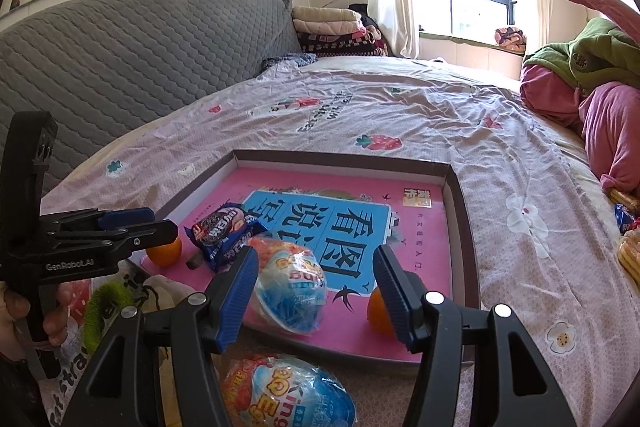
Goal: Organize objects
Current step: 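Open left gripper to drop the orange in the tray while right gripper releases the egg-toy bag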
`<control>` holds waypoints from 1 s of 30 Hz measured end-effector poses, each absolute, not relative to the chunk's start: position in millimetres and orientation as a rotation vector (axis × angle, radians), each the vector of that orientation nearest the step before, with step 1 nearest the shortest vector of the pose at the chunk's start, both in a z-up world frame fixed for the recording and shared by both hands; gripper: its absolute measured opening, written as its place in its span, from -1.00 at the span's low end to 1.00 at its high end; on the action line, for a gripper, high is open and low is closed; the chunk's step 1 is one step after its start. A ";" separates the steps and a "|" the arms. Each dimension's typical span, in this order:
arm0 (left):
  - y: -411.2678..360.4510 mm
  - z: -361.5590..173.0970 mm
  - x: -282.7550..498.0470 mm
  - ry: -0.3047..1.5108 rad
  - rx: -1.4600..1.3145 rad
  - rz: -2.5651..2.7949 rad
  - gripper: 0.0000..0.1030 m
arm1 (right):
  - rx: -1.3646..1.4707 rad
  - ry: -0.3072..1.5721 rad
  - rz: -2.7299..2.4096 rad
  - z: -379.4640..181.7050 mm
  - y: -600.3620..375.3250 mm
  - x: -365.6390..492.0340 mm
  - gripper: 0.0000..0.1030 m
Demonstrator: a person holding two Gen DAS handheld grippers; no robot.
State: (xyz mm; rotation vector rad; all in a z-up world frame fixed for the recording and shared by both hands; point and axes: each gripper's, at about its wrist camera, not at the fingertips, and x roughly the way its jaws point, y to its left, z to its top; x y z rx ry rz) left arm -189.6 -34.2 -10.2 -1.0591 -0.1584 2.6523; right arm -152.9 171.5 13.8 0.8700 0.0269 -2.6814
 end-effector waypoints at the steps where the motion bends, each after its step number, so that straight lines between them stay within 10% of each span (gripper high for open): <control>1: -34.2 -7.7 -188.7 -0.158 -1.050 2.654 0.15 | 0.868 0.025 -2.681 14.3 171.9 -152.9 0.15; 30: -37.4 47.1 -146.6 -0.168 -0.881 2.749 0.32 | 0.759 -0.135 -2.674 41.4 189.4 -137.8 0.38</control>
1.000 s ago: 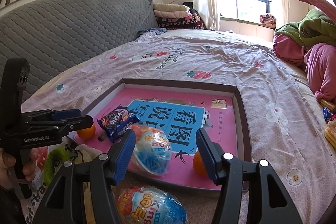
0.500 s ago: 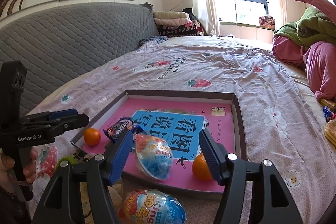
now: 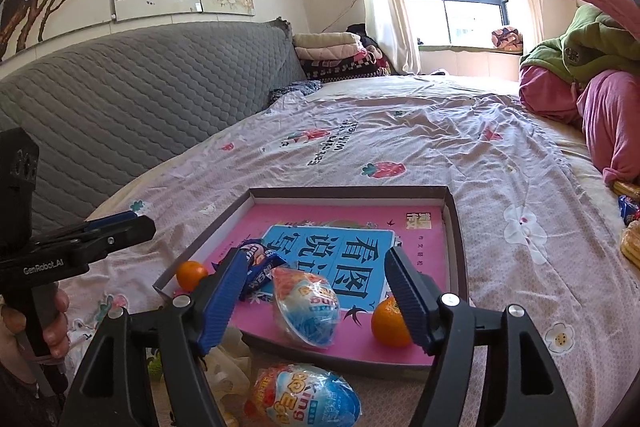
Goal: Organize objects
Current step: 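Open left gripper to drop the orange in the tray while right gripper releases the egg-toy bag, then withdraw both grippers from the tray back toward the remaining items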
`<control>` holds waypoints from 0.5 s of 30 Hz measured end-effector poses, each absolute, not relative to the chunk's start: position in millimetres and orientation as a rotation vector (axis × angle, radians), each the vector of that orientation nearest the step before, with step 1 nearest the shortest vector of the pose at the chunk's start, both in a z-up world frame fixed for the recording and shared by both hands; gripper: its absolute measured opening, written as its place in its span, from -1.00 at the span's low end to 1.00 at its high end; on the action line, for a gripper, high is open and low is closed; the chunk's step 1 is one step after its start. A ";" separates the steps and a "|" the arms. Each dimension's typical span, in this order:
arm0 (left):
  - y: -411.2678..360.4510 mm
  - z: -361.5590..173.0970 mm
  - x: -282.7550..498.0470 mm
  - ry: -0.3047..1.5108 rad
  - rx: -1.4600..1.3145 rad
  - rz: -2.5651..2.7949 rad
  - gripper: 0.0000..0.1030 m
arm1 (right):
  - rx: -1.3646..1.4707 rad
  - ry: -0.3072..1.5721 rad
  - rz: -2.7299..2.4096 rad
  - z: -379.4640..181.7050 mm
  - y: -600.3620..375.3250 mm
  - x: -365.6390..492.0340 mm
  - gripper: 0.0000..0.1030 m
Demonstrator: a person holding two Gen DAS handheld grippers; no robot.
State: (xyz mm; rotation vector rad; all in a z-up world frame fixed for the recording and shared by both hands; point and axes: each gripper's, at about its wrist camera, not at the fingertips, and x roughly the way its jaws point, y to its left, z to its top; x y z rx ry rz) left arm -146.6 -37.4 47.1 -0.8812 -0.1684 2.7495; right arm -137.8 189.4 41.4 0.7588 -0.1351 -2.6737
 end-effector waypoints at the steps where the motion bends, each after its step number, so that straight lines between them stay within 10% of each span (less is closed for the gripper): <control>1: -37.1 48.9 -143.8 -0.160 -0.877 2.755 0.32 | 0.753 -0.143 -2.671 42.9 190.2 -136.4 0.38; 15: -23.2 52.3 -106.0 -0.164 -0.881 2.759 0.32 | 0.695 -0.158 -2.668 60.0 195.4 -108.7 0.39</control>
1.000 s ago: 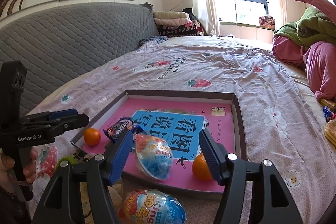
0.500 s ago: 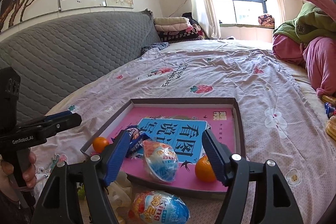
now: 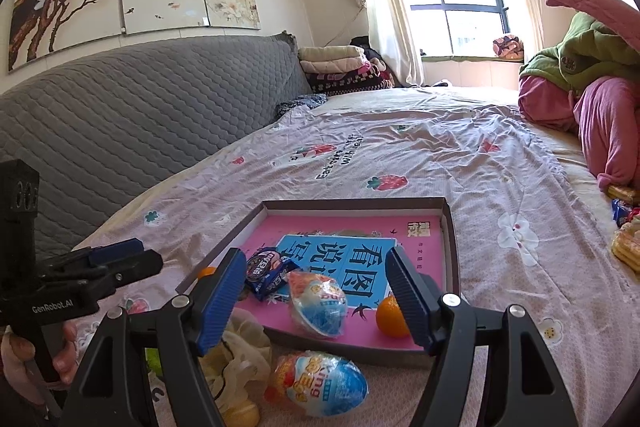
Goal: Organize objects
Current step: 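Withdraw both grippers from the tray back toward the remaining items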
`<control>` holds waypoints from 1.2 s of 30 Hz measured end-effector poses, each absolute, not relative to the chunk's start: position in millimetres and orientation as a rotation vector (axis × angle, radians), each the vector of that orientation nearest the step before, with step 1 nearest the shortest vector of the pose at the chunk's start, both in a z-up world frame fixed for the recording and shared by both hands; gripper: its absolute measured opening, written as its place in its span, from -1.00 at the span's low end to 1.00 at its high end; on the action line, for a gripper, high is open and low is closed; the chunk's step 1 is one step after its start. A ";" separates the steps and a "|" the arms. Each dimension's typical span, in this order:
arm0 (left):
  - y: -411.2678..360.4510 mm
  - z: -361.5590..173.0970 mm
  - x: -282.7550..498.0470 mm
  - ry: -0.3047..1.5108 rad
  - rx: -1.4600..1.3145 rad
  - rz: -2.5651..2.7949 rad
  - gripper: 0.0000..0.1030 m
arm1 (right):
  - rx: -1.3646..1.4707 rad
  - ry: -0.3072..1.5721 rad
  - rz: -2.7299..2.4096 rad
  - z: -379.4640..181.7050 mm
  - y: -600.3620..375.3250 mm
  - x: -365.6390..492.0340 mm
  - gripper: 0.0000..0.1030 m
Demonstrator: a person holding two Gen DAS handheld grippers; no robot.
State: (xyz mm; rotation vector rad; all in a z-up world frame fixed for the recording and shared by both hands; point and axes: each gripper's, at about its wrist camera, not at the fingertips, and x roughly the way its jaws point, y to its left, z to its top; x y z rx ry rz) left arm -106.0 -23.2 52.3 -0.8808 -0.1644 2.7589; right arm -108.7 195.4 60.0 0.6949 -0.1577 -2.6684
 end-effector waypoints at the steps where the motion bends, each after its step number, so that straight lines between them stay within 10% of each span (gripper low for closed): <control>1: -22.1 52.6 -103.9 -0.160 -0.881 2.758 0.32 | 0.690 -0.159 -2.672 60.7 196.1 -107.5 0.39; 36: -2.1 58.0 -69.2 -0.119 -0.893 2.700 0.32 | 0.689 -0.146 -2.724 58.5 202.3 -64.6 0.39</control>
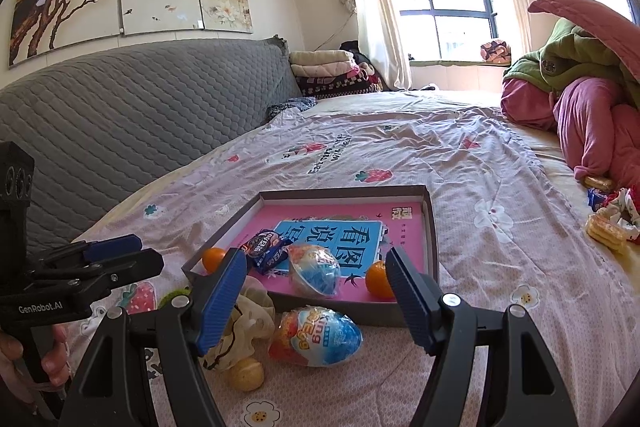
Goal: Organize objects
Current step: 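Withdraw both grippers from the tray back toward the remaining items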
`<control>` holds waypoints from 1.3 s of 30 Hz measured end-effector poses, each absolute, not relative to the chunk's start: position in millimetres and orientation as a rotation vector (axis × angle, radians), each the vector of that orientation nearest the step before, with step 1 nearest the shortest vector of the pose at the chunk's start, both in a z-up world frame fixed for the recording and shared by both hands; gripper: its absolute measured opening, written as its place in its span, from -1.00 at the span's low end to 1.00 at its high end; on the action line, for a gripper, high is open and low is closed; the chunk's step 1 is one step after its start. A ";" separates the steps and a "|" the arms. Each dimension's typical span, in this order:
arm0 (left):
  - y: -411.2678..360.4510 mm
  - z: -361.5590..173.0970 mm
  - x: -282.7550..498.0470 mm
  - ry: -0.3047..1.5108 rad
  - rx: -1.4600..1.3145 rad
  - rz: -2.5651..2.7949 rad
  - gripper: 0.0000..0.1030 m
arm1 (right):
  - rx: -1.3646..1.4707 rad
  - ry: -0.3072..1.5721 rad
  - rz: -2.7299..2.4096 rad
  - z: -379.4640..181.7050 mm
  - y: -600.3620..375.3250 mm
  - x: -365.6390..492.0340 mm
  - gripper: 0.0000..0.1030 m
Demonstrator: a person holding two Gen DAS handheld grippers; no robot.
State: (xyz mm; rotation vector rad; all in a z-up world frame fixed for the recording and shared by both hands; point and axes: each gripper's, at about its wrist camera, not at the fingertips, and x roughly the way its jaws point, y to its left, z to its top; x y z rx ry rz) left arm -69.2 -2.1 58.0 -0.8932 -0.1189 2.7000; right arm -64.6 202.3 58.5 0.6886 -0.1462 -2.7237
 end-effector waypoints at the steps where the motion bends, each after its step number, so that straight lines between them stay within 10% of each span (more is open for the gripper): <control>1: -1.1 57.9 -68.5 -0.118 -0.893 2.698 0.32 | 0.690 -0.147 -2.724 58.3 202.2 -64.1 0.39; 39: 23.1 40.9 -38.4 -0.027 -0.960 2.666 0.32 | 0.724 -0.130 -2.745 52.2 202.9 -38.0 0.39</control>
